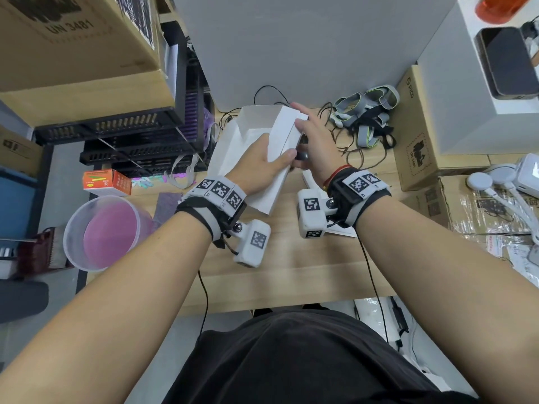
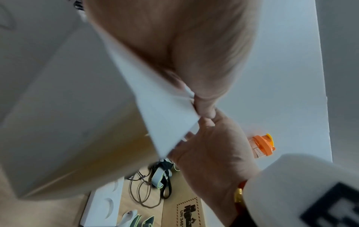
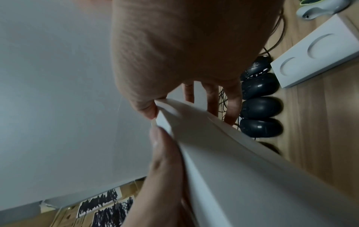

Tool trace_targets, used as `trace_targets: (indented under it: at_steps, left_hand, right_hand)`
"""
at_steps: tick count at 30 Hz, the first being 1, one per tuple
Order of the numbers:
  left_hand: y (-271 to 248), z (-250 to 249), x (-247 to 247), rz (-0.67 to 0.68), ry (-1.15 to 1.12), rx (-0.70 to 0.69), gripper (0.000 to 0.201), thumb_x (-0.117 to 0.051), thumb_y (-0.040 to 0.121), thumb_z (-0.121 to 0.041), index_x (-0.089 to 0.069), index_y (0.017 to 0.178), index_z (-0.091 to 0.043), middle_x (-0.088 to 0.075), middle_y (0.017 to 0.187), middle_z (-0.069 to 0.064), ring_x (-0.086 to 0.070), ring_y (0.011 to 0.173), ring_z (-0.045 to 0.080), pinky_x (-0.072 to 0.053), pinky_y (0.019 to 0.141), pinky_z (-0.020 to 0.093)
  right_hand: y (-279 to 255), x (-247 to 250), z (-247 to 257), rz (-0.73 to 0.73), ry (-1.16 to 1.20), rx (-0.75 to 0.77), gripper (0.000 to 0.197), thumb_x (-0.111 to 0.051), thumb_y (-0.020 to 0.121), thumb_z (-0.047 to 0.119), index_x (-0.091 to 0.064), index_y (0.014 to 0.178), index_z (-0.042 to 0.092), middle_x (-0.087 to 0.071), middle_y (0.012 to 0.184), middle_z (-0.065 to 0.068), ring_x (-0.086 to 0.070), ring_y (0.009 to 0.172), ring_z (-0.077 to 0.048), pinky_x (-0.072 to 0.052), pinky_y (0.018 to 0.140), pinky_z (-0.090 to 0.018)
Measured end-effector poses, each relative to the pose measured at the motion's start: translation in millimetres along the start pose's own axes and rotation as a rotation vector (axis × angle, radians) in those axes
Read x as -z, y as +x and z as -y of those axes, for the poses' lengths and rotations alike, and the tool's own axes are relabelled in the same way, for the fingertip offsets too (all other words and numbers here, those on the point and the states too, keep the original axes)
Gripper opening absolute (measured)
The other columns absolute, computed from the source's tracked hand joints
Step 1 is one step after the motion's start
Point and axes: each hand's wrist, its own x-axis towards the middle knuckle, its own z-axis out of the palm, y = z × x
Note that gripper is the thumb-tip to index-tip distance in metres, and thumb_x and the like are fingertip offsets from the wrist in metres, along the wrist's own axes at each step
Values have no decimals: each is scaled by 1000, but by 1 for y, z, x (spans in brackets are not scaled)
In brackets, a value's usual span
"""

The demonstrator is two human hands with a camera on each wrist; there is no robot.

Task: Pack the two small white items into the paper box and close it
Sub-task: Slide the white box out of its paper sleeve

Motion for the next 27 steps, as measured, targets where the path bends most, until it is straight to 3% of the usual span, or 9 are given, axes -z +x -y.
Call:
trace_targets:
  at_steps: [5,7,9,11,13,14,18,23,27]
  left_hand:
    - [1,2,-4,-48,-17,-17,44,-59,98,-37,-46,131,-11,-61,123,2,-59,114,16,-47,101,42]
    - [1,3,-3,-17,-9,-20,51,-62,93,-44,-47,130,-12,-61,123,1,-59,115,17,-47,101,43]
    - [1,2,-3,58,4,-38,58,-67,87,-48,-48,129,-13,-63,120,-2,-60,114,14,-49,100,42]
    - [0,-1,-5,156,6,-62,53,-74,86,-33,-50,127,-9,-63,114,-3,-61,105,1,-51,95,28]
    - [0,-4,-6,230,50,-89,49,-78,85,-17,-50,124,-9,-63,111,-4,-59,96,-13,-48,86,11]
    - [0,-3,-6,237,78,-99,53,-80,83,-18,-48,124,-12,-62,113,-5,-59,98,-14,-48,87,10]
    - [-1,6,-1,227,160,-10,75,-82,75,-39,-38,131,-14,-57,122,3,-58,114,16,-52,96,42]
    - [-8,11,11,289,194,35,64,-84,75,-42,-50,121,-13,-63,115,4,-61,107,21,-53,93,43]
    - [-13,21,22,325,200,66,63,-88,66,-44,-57,112,-14,-66,103,1,-63,97,20,-55,84,33]
  right_hand:
    - [0,-3,-2,-7,-3,15,43,-39,92,24,-58,125,42,-45,98,-8,-37,79,-28,-30,66,-34]
    - [-3,-5,-1,-47,-25,62,38,-40,96,30,-57,130,37,-55,102,-8,-49,81,-28,-40,66,-35]
    - [-4,-7,-2,-98,-95,145,40,-40,99,47,-59,130,30,-65,120,-3,-63,102,-26,-54,85,-44]
    - [-4,-7,-4,-133,-183,160,57,-37,91,73,-63,122,34,-67,121,-2,-63,112,-22,-52,95,-44]
    - [-7,-7,-1,-126,-201,132,63,-38,81,82,-63,118,37,-68,113,-1,-65,100,-18,-53,79,-35]
    - [-7,-6,2,-115,-188,125,59,-45,80,79,-62,118,36,-66,111,-2,-64,93,-15,-53,72,-33]
    - [1,5,-2,-53,-119,88,41,-68,82,47,-60,118,29,-65,102,2,-65,85,-14,-53,69,-37]
    - [8,15,3,-174,-101,46,26,-66,79,41,-60,96,22,-62,84,1,-59,72,-17,-47,64,-32]
    - [9,29,0,-234,-85,-14,24,-65,85,38,-58,99,20,-60,88,-3,-58,69,-19,-48,56,-29]
